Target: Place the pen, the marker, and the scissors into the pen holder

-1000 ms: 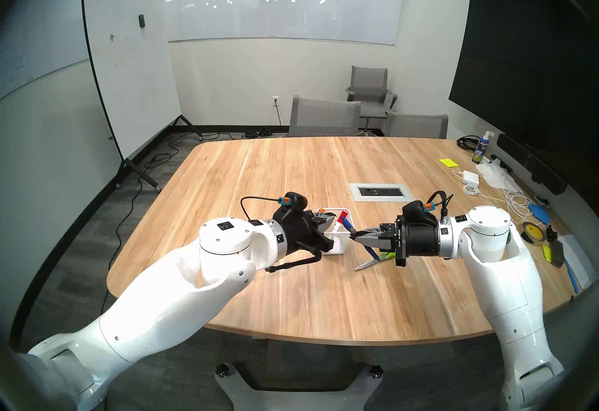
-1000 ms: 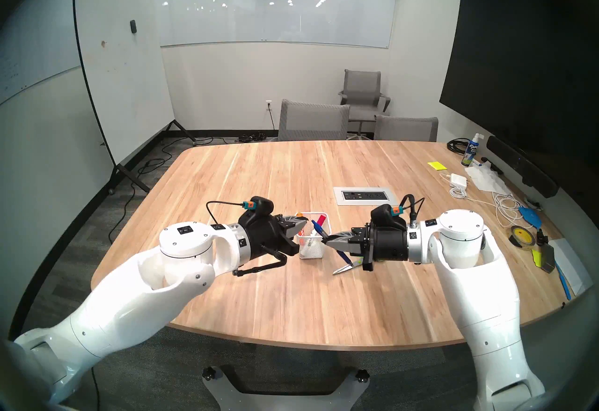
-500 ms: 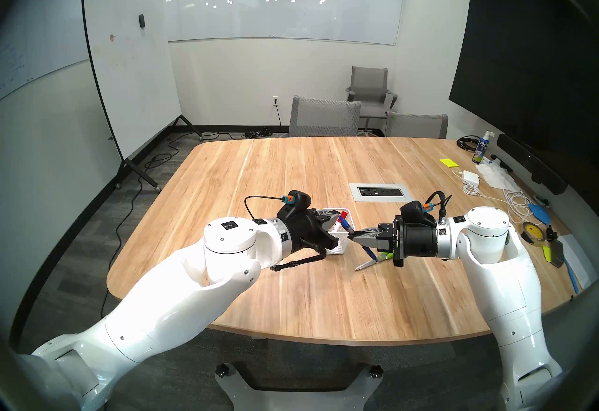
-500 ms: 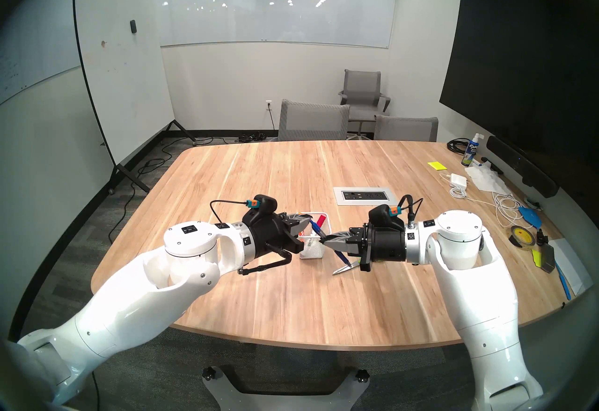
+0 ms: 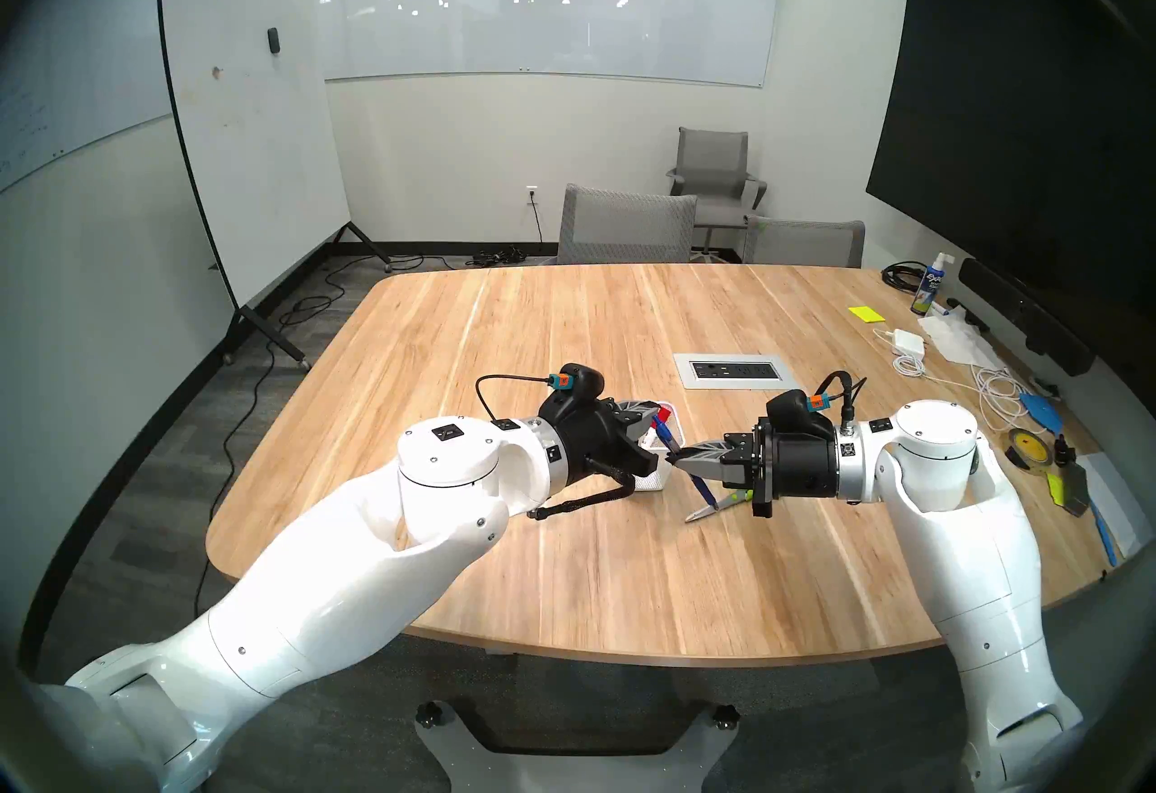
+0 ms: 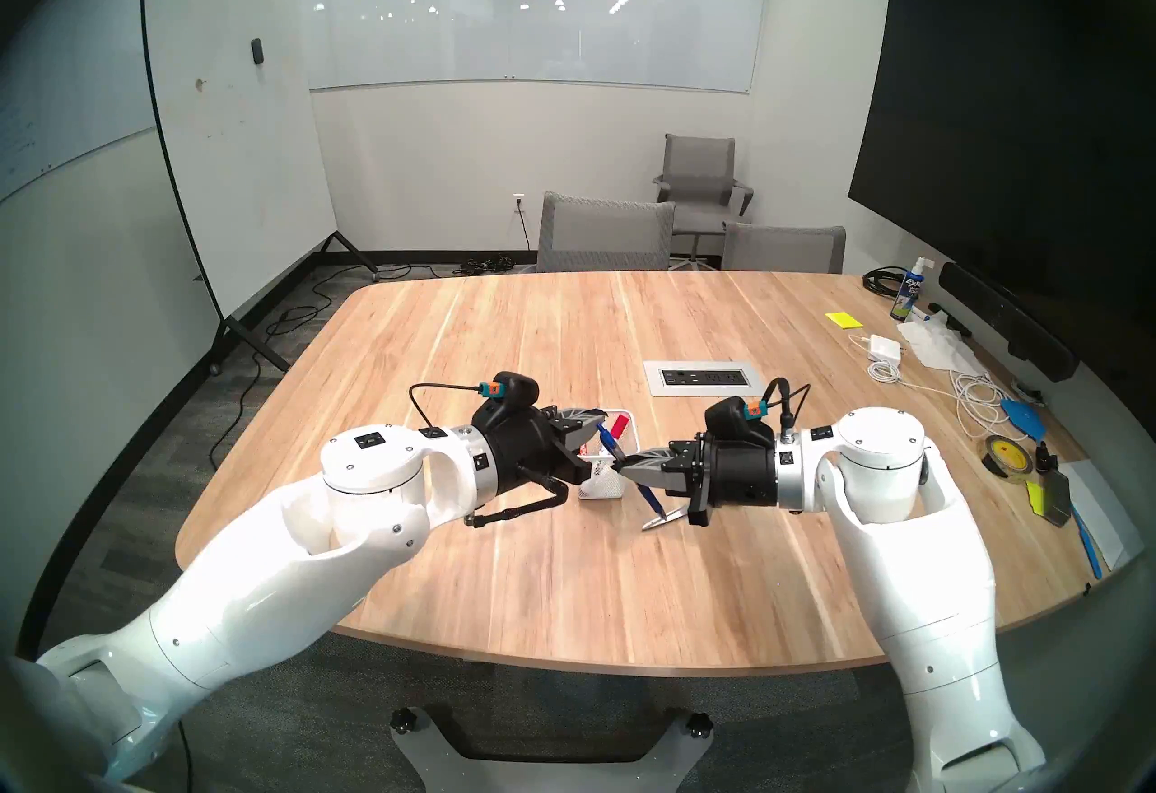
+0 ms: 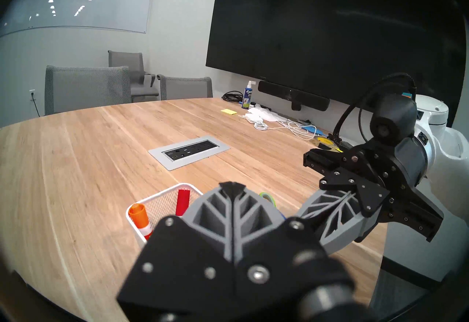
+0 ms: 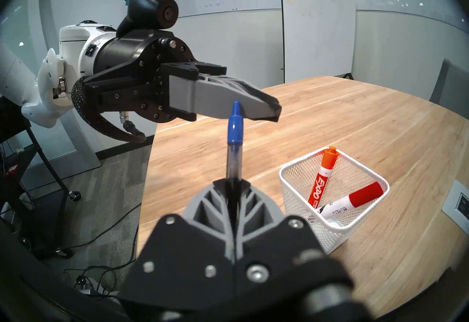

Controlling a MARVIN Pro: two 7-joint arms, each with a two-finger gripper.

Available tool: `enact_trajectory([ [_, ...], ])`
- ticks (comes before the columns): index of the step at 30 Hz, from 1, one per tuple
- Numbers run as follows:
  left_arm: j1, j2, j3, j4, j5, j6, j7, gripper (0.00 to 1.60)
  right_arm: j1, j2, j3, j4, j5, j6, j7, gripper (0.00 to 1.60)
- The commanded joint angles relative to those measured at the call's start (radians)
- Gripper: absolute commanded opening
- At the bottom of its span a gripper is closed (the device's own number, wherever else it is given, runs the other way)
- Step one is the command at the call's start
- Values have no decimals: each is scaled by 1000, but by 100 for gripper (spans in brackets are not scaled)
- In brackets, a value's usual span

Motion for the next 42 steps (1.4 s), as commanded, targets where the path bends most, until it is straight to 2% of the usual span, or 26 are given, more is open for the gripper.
enact_trajectory([
  [1,-22,-19,-2,-17,0,1,1,0,5,-4,-1,-21,0,0,-3,0],
  [42,-82,-47,-6,-35,-10,80,28,0,10,-20,-9,-31,-24,8,-38,0],
])
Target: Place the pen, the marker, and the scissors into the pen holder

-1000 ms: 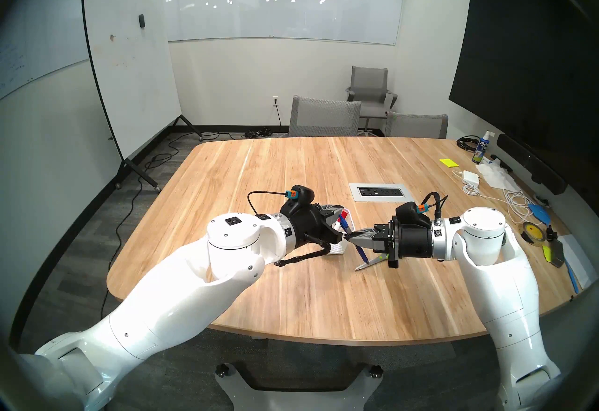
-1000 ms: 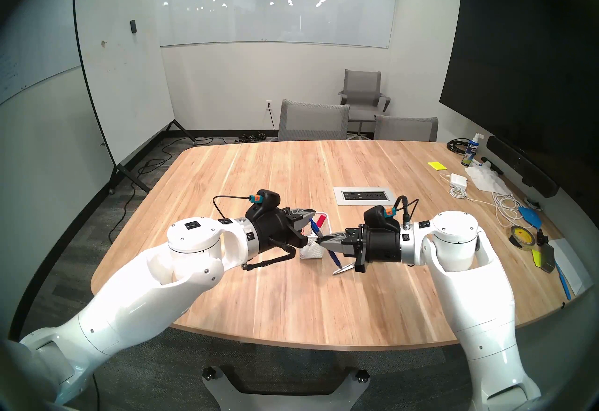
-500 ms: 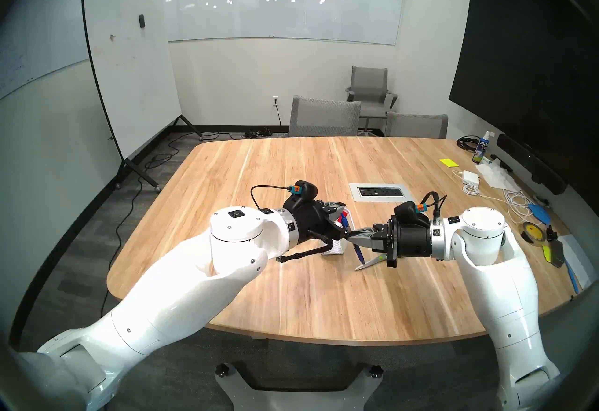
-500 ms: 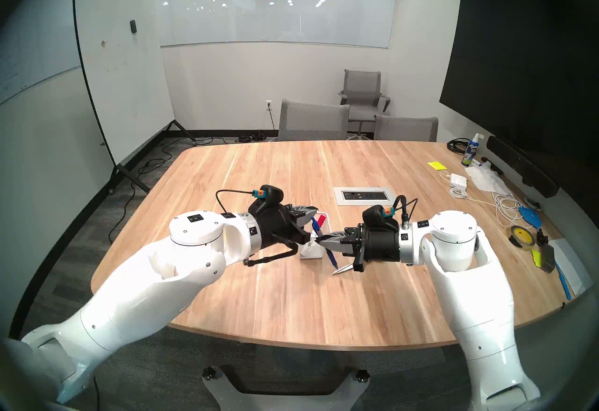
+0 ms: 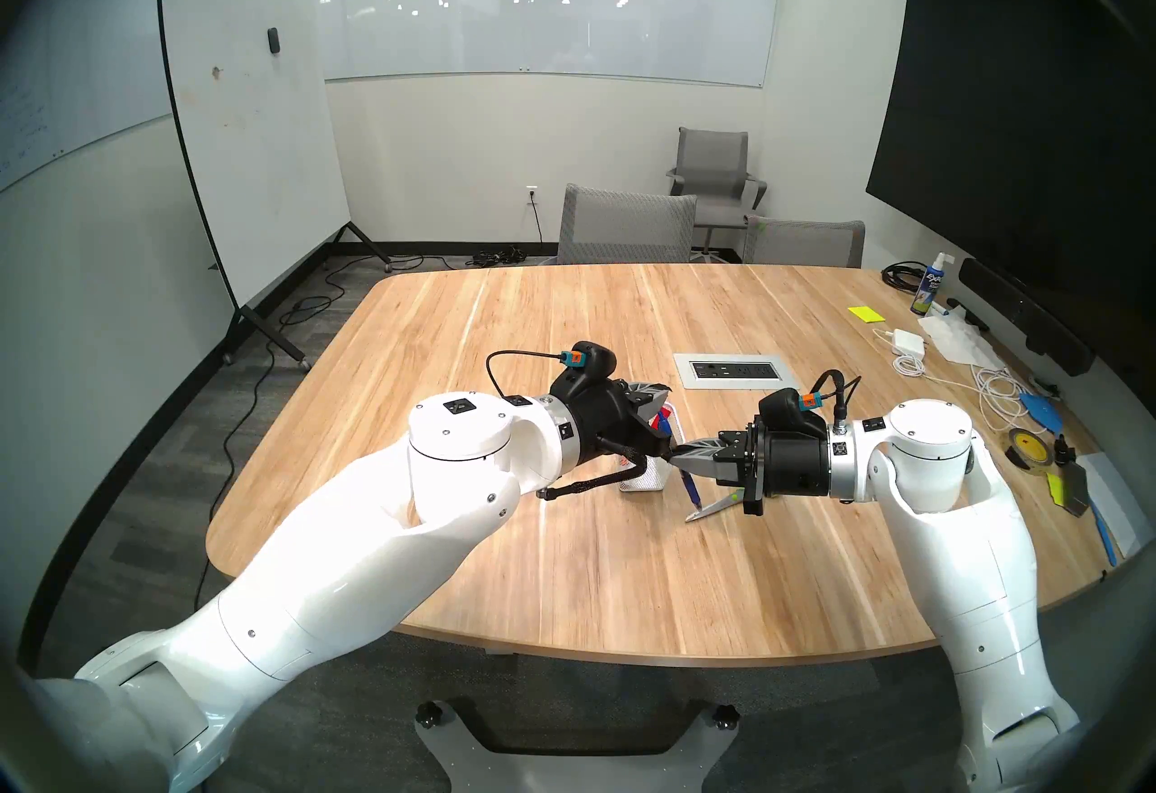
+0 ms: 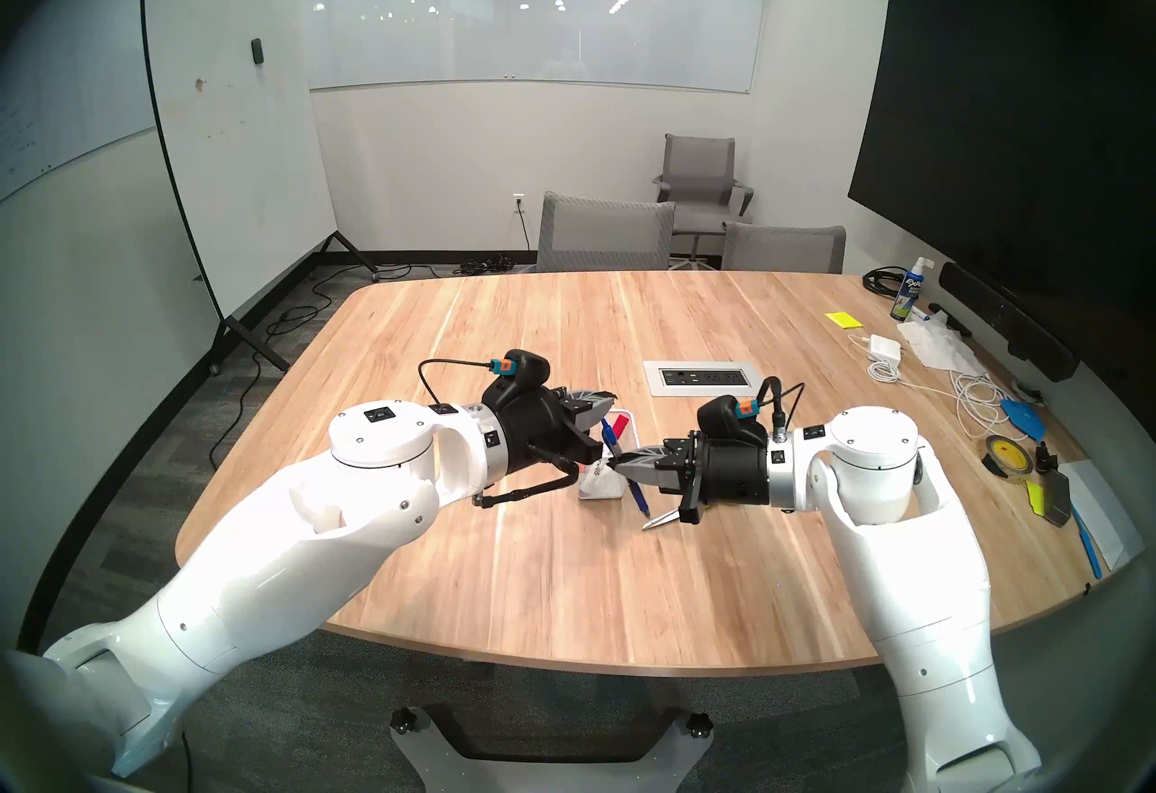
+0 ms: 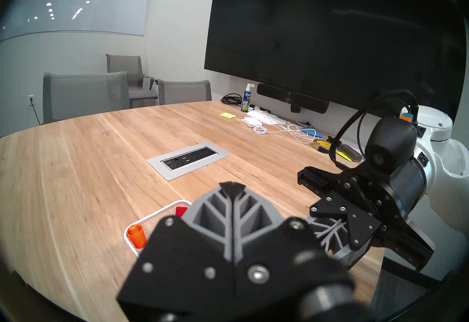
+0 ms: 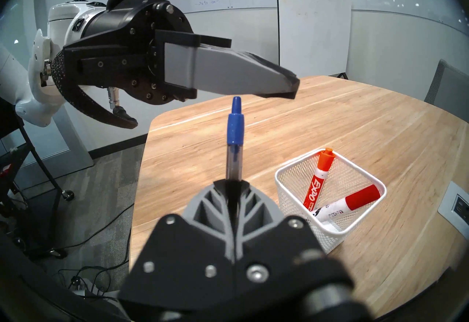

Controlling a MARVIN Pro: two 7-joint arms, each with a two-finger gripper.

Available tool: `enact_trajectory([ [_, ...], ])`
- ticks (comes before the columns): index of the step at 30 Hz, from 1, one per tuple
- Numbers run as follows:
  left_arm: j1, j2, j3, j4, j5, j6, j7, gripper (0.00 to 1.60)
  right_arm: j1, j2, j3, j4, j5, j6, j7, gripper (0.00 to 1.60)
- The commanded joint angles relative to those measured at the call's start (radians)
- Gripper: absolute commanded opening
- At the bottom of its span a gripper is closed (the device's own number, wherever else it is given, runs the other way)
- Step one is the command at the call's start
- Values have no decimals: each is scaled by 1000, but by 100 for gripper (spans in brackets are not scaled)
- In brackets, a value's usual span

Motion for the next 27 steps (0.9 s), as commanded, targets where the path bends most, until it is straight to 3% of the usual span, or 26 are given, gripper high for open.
enact_trajectory([
  [1,-24,-13,-7,-30,0,10,5,0,9,-6,0,-17,0,-2,-6,0],
  [18,61,63,-55,-98,-10,-10,55,0,9,4,53,4,20,-9,16,0],
  [27,63,50,-39,-82,-7,-31,50,0,9,-8,53,-17,17,3,19,0],
])
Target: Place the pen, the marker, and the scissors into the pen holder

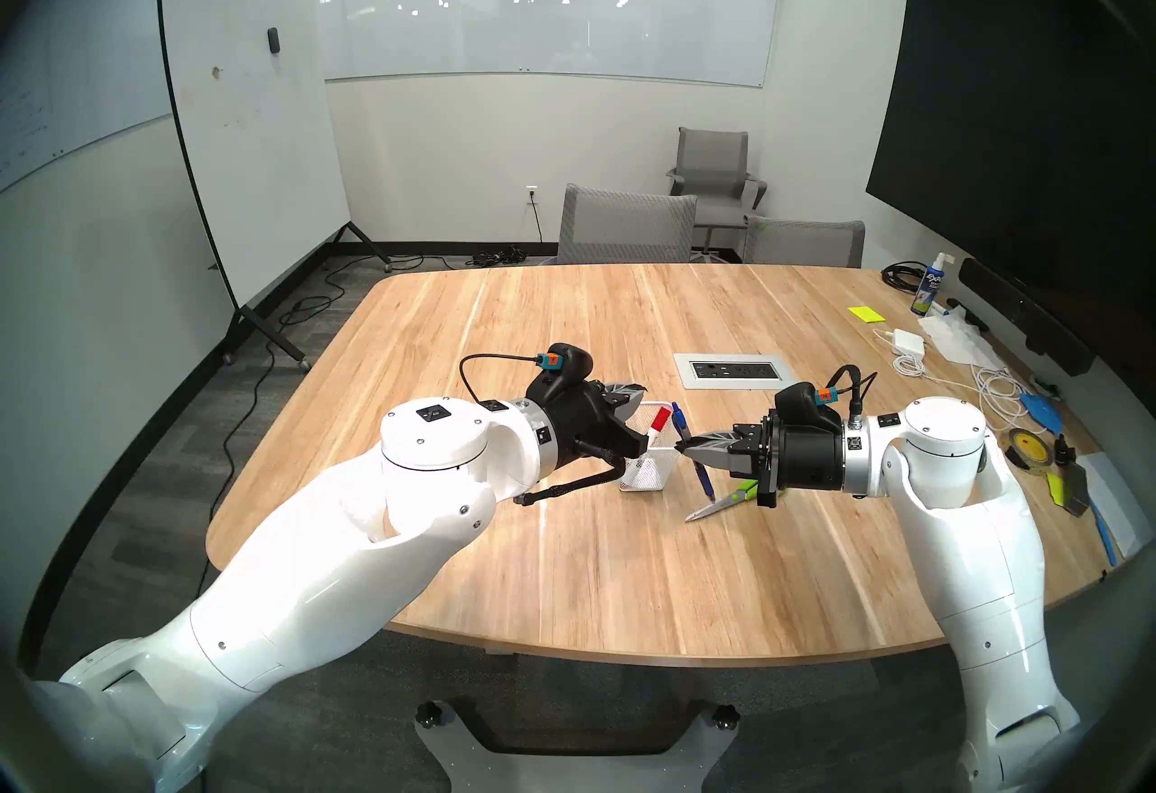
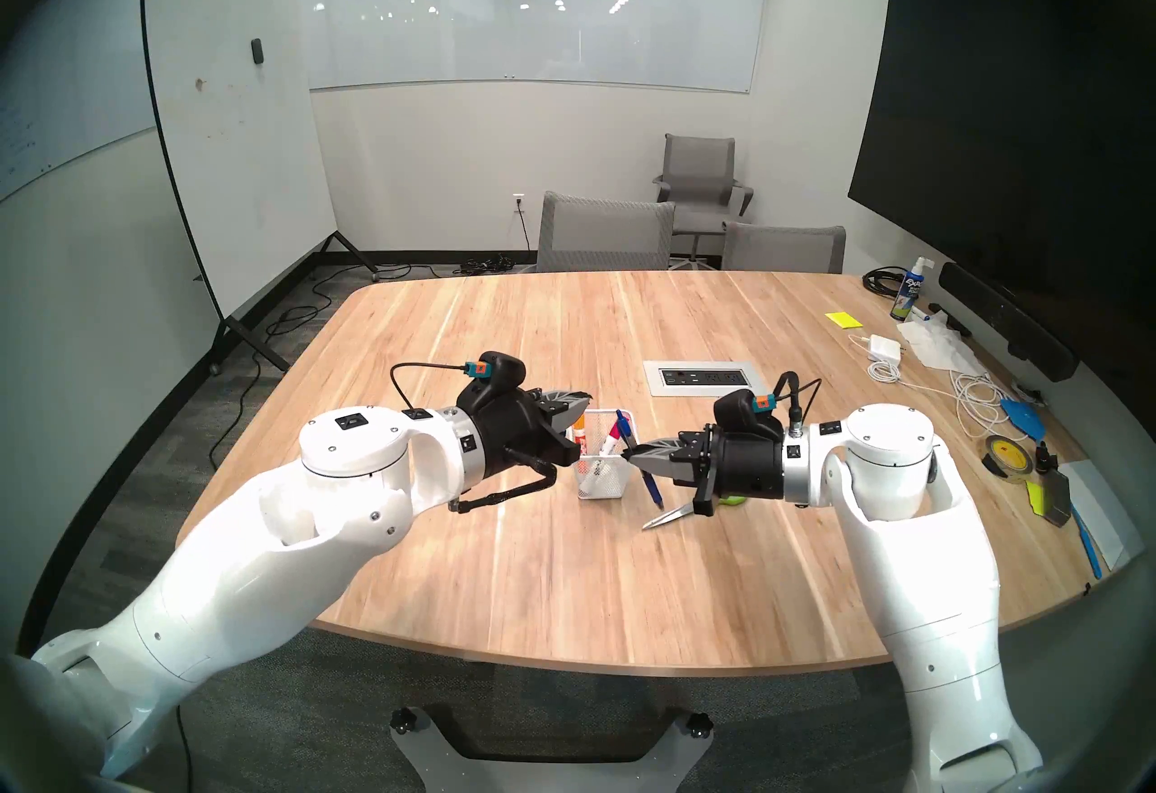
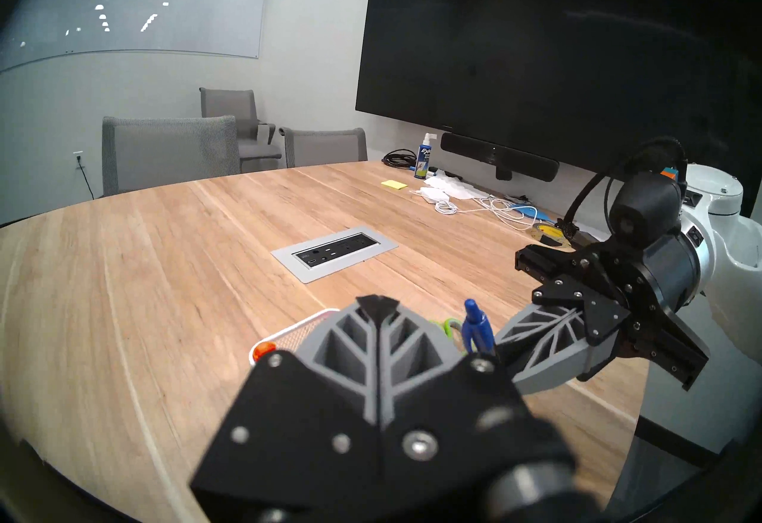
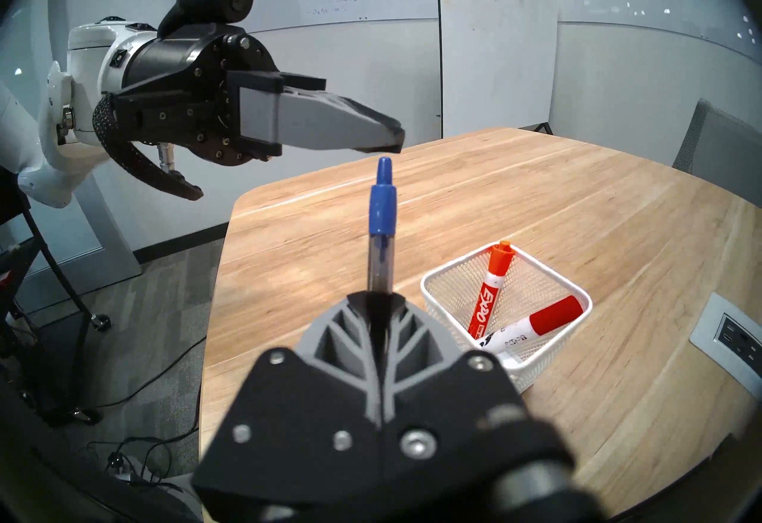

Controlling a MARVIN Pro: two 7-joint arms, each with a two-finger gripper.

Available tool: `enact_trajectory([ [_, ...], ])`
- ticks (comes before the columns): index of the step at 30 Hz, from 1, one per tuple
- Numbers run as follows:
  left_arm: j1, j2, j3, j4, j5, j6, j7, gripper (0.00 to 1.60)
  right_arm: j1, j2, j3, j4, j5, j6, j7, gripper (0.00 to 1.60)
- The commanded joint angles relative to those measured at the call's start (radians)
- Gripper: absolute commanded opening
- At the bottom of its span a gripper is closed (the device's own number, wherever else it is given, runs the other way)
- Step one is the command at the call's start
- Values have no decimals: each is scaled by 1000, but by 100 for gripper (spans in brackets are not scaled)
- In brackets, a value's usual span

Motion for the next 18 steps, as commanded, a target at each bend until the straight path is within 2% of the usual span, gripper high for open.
enact_trajectory([
  [1,-6,-16,5,-13,5,-26,-12,0,8,-13,2,-30,11,12,-1,0],
  [18,-35,-60,34,19,15,-32,-31,0,10,-34,-9,-41,-4,24,-2,0],
])
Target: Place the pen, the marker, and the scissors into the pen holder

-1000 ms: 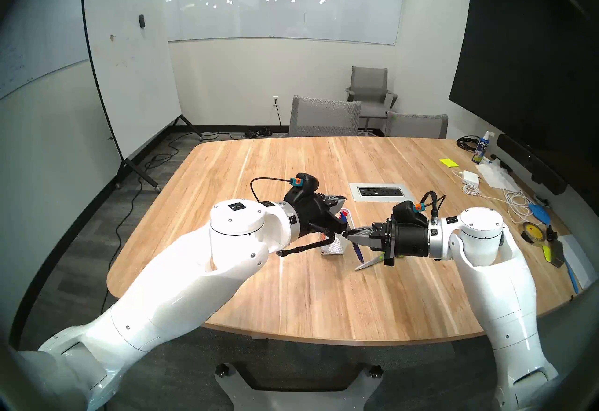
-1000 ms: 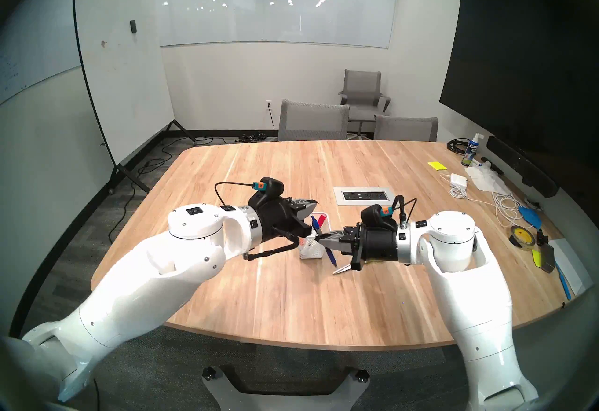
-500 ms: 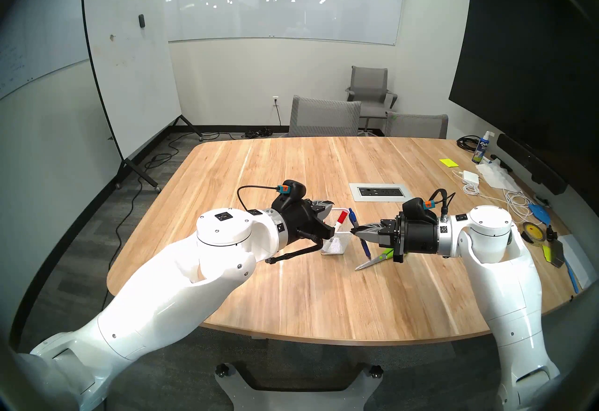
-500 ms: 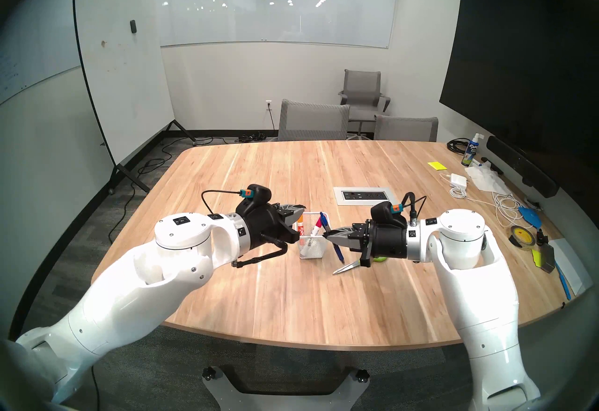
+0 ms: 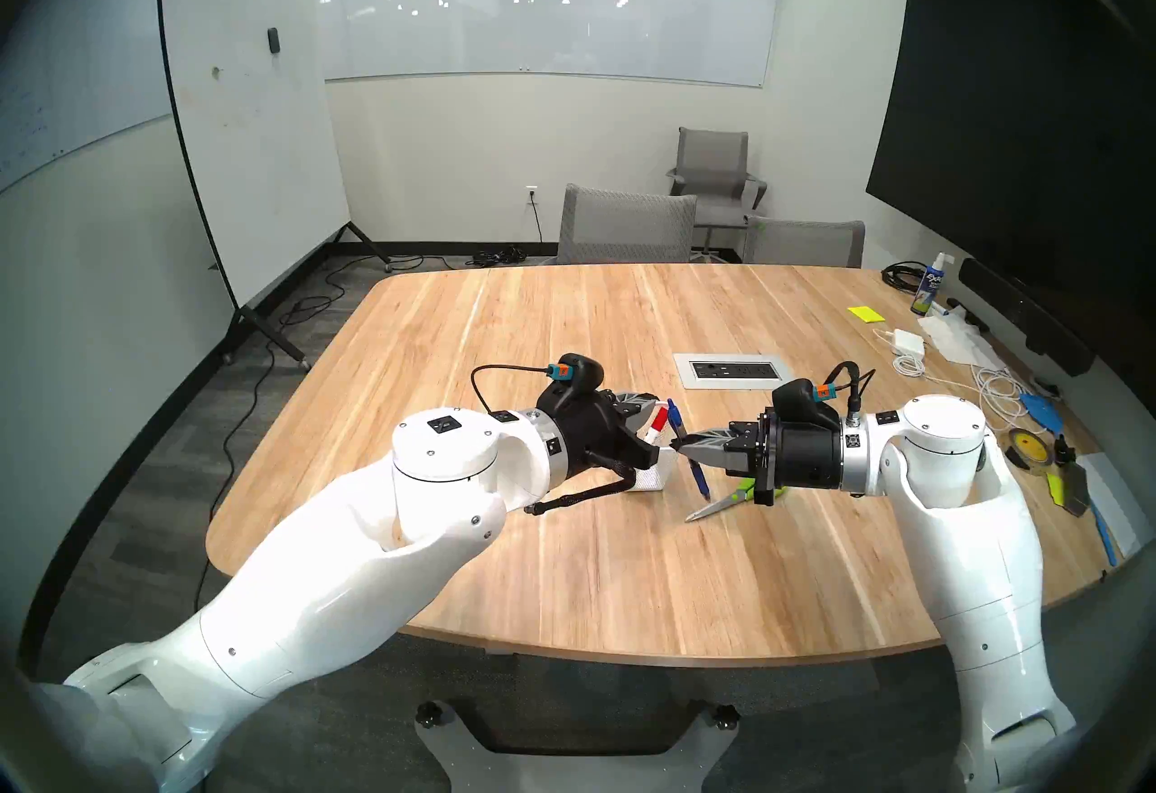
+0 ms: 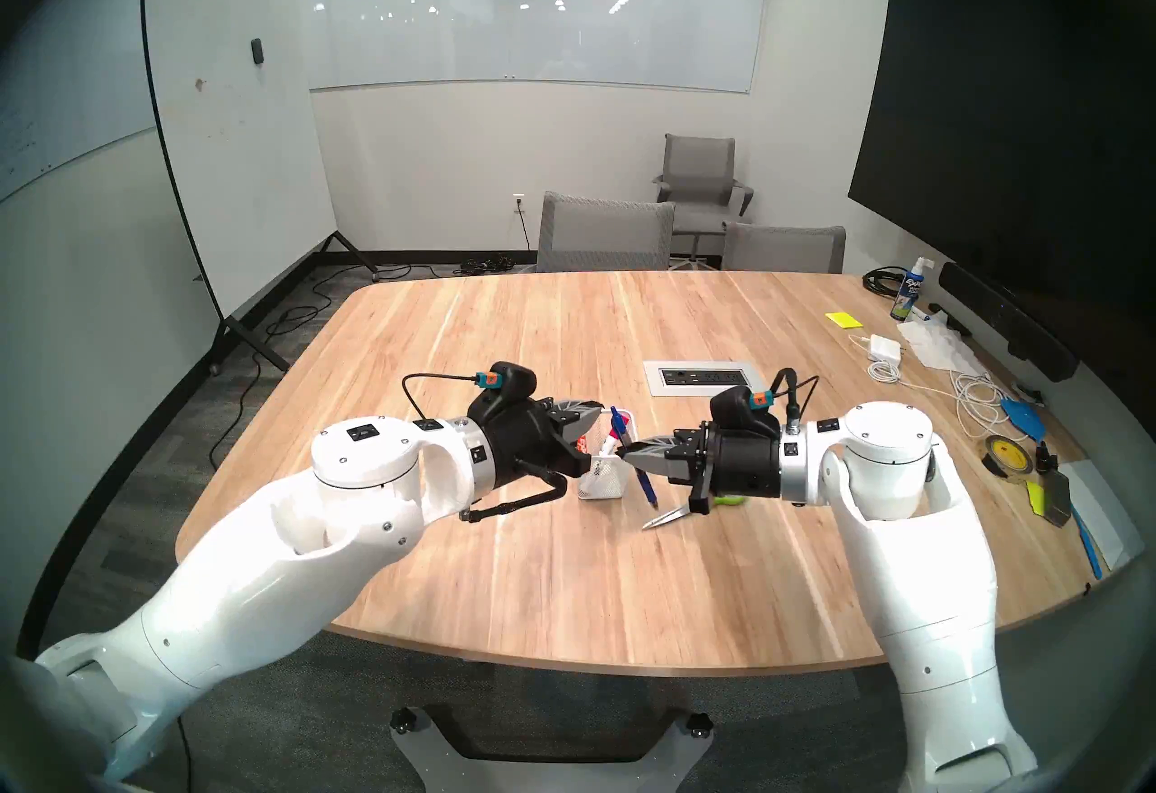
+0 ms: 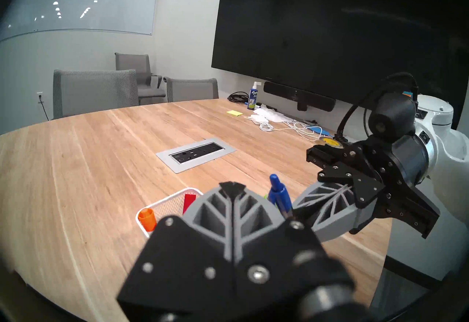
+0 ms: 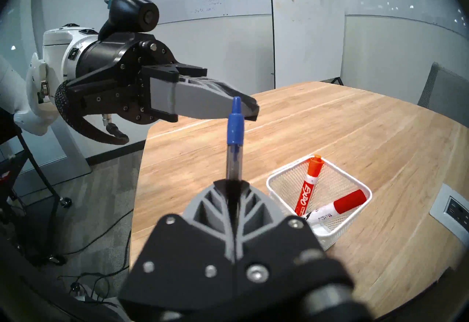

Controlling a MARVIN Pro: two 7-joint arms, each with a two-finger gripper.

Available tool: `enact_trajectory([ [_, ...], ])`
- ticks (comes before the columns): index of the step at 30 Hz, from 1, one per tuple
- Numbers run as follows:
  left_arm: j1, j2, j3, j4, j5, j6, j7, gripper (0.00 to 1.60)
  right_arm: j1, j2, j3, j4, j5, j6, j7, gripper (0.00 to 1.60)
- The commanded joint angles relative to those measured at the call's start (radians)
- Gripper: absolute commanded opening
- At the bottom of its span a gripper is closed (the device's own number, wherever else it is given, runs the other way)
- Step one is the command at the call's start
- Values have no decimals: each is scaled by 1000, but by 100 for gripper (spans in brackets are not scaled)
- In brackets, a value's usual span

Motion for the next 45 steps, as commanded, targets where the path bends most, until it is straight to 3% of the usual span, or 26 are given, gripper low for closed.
enact_trajectory([
  [1,-24,-33,1,-3,0,-12,-4,0,9,-12,-6,-19,0,-6,-7,0],
  [45,-46,-59,1,-25,4,-5,0,0,22,-44,-39,-47,-15,17,-52,0],
])
